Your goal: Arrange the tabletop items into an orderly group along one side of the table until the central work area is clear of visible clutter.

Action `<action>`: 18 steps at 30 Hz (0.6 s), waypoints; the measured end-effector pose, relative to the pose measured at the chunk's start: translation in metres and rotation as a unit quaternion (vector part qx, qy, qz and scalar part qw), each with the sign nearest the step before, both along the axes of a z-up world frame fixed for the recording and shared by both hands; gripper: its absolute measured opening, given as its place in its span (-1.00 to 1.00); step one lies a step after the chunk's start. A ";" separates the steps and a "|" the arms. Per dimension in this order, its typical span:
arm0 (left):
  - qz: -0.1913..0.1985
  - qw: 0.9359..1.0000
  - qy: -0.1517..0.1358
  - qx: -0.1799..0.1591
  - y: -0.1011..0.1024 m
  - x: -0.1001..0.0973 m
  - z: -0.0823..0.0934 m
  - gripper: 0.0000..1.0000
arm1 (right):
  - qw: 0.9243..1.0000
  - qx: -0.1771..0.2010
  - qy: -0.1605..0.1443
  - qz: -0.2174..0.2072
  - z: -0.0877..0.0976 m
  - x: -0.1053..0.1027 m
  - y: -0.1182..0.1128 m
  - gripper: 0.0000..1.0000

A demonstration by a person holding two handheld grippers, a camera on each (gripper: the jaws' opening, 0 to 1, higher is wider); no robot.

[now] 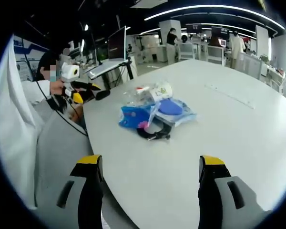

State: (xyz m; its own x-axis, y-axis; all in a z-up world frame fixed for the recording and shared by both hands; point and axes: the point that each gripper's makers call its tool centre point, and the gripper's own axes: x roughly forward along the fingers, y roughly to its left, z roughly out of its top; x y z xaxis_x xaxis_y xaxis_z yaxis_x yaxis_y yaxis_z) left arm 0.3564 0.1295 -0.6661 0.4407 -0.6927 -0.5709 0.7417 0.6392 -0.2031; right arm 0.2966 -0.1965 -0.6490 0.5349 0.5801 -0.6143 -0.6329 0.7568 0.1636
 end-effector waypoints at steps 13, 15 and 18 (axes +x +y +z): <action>-0.003 1.000 -0.005 -0.001 -0.005 0.001 0.010 0.87 | 1.000 -0.002 -0.003 0.003 0.004 0.002 -0.001 0.64; -0.005 1.000 -0.006 0.000 -0.007 0.000 0.011 0.87 | 1.000 -0.002 -0.003 0.003 0.004 0.002 -0.001 0.64; -0.005 1.000 -0.008 0.000 -0.007 0.001 0.012 0.87 | 1.000 -0.003 -0.004 0.004 0.004 0.003 -0.001 0.64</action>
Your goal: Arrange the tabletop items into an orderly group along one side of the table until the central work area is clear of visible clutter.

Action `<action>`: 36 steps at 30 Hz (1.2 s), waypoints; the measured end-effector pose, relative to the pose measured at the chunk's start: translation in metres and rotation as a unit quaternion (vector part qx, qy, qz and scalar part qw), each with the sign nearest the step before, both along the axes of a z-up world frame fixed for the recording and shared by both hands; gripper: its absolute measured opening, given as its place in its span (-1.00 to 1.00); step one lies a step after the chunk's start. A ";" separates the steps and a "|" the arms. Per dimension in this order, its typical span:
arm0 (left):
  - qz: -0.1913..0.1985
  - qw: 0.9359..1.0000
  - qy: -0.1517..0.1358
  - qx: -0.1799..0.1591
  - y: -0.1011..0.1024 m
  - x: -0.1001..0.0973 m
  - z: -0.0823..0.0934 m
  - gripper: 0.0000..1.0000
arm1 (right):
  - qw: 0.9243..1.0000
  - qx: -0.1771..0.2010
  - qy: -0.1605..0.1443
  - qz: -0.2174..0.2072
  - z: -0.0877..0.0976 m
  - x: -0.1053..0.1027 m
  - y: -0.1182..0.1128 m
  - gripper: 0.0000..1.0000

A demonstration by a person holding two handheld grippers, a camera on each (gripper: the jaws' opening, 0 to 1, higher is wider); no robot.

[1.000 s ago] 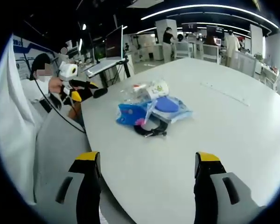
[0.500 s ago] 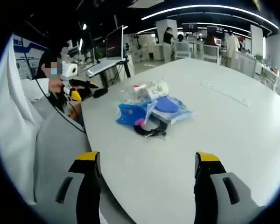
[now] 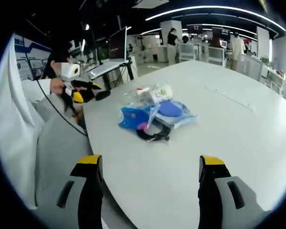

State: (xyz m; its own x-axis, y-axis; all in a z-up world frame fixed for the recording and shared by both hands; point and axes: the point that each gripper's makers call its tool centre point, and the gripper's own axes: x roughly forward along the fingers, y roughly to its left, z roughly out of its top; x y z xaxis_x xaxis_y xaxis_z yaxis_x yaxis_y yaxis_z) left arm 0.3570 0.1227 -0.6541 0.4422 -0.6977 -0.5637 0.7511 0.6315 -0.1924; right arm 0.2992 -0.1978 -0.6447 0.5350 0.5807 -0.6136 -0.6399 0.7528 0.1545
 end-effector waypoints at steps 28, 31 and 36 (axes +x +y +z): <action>-0.002 1.000 -0.008 -0.001 -0.001 0.004 0.005 0.85 | 1.000 0.001 -0.007 0.002 0.005 0.008 0.001 0.64; -0.002 1.000 -0.009 -0.002 -0.002 0.006 0.006 0.84 | 1.000 0.001 -0.010 0.005 0.007 0.011 0.003 0.64; -0.001 1.000 -0.015 -0.003 -0.003 0.008 0.011 0.84 | 1.000 0.002 -0.016 0.011 0.011 0.018 0.008 0.63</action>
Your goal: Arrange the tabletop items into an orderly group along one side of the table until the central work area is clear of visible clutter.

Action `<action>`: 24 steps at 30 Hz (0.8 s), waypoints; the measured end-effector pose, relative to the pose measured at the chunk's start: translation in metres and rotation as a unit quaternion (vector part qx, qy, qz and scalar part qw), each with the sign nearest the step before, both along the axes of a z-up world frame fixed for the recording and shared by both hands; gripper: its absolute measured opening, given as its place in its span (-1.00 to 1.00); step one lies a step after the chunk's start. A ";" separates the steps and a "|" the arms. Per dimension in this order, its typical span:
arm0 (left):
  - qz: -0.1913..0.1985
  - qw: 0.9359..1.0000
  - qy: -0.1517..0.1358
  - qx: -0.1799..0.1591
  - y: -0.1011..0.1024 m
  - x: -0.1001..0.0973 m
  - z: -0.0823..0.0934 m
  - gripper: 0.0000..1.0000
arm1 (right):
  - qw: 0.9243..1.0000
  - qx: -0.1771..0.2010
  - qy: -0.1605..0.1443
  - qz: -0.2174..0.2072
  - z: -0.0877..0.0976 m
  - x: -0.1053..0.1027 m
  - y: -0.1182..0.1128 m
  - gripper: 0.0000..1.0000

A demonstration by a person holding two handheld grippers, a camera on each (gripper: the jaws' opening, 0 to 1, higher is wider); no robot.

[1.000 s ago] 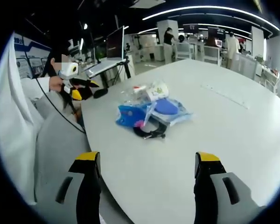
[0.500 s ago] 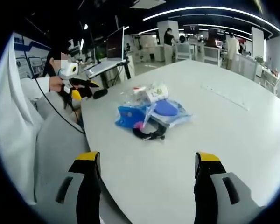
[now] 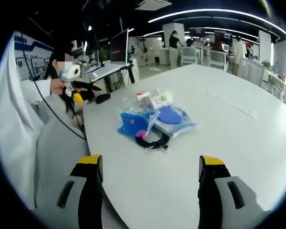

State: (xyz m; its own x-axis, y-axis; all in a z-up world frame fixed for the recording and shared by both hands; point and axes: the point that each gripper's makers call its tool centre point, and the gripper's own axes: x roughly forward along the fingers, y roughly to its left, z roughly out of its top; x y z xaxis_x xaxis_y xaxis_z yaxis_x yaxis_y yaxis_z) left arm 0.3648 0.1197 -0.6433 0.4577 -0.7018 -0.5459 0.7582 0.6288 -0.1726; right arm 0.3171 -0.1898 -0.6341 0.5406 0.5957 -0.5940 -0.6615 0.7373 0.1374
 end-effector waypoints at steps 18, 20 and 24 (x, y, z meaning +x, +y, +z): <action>0.006 1.000 -0.016 -0.010 -0.005 0.009 0.007 0.79 | 1.000 0.004 -0.018 0.023 0.010 0.020 0.018 0.59; 0.006 1.000 -0.018 -0.013 -0.008 0.011 0.009 0.79 | 0.999 0.005 -0.019 0.026 0.010 0.022 0.020 0.58; 0.006 1.000 -0.021 -0.017 -0.013 0.013 0.011 0.78 | 0.999 0.006 -0.021 0.031 0.010 0.026 0.025 0.58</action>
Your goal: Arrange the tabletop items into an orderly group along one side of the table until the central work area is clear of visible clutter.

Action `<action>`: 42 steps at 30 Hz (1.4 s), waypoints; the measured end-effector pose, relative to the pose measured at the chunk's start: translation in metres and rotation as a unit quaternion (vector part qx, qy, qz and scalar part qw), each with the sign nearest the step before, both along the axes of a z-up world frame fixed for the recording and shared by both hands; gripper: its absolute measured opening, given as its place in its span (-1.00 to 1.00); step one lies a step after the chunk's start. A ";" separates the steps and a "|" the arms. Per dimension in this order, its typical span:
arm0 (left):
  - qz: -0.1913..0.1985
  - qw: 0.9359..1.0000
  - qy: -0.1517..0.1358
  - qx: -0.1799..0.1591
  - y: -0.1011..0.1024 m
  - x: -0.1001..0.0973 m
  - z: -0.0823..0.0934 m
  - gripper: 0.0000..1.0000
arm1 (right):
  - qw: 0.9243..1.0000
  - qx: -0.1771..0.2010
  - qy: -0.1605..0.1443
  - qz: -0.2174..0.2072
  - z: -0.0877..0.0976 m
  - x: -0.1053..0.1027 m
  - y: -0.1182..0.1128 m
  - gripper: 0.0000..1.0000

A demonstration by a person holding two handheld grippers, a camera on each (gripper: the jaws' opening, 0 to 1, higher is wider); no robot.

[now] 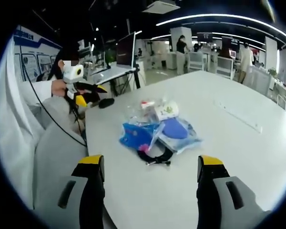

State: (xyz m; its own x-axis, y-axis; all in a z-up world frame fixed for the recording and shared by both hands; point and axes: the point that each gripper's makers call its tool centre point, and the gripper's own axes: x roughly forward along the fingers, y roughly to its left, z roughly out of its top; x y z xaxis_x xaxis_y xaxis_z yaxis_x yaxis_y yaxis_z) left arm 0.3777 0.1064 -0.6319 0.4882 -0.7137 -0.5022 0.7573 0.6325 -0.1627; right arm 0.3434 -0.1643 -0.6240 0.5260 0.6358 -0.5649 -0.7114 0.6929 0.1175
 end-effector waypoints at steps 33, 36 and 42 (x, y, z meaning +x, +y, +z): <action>-0.008 0.999 0.000 -0.034 -0.042 0.014 -0.002 0.66 | 0.999 0.009 0.000 0.051 -0.006 0.029 0.053 0.34; -0.005 0.999 0.002 -0.037 -0.044 0.017 -0.006 0.65 | 0.999 0.009 -0.001 0.053 -0.008 0.032 0.056 0.30; -0.002 0.999 0.008 -0.046 -0.052 0.018 -0.012 0.56 | 0.998 0.006 0.002 0.056 -0.014 0.037 0.061 0.24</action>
